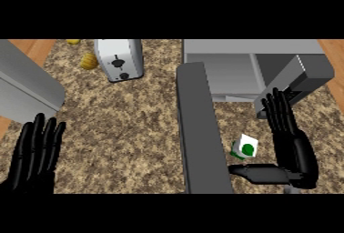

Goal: Pick up the milk, place it into the microwave and close the microwave

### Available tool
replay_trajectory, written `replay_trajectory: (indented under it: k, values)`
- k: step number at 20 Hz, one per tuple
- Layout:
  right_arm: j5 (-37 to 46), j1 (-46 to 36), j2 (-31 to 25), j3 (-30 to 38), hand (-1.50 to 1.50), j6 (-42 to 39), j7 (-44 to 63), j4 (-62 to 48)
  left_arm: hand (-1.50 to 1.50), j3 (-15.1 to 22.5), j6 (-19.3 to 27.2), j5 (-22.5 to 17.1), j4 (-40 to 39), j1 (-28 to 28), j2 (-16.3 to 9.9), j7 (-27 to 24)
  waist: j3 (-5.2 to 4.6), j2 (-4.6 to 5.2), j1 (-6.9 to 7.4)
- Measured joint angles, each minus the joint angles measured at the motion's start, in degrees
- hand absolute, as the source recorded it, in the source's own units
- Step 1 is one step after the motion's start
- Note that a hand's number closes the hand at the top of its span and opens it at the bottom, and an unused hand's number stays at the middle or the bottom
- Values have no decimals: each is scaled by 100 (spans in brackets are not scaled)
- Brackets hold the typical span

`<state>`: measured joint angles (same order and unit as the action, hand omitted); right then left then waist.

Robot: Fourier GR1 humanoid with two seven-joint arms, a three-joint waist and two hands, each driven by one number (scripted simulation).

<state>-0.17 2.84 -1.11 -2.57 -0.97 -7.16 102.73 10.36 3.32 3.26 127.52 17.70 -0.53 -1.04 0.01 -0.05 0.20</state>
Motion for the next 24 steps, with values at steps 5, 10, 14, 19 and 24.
replay_trajectory:
  k: [5, 10, 14, 19, 24]
  values:
    - [36, 166, -83, 205, -150, -68, -538, -623, -150, 185, 6, 62, 139, 159, -17, 4, 1, 2, -2]
    - [166, 335, -80, 303, -150, -87, -1264, -1394, -150, 360, 39, 126, 268, 365, -17, -32, 0, 2, 0]
    - [229, 343, -81, 438, -150, -96, -1932, -2185, -150, 435, 108, 151, 326, 403, -34, -22, 1, 4, 2]
    - [123, 34, -214, 736, -150, -229, -2538, -3130, -150, 455, 91, 107, 496, 528, -94, 46, 2, 4, 10]
    - [28, -245, -262, 907, -150, -424, -3133, -4058, -150, 533, 129, 184, 486, 654, -97, -72, 1, 5, 13]
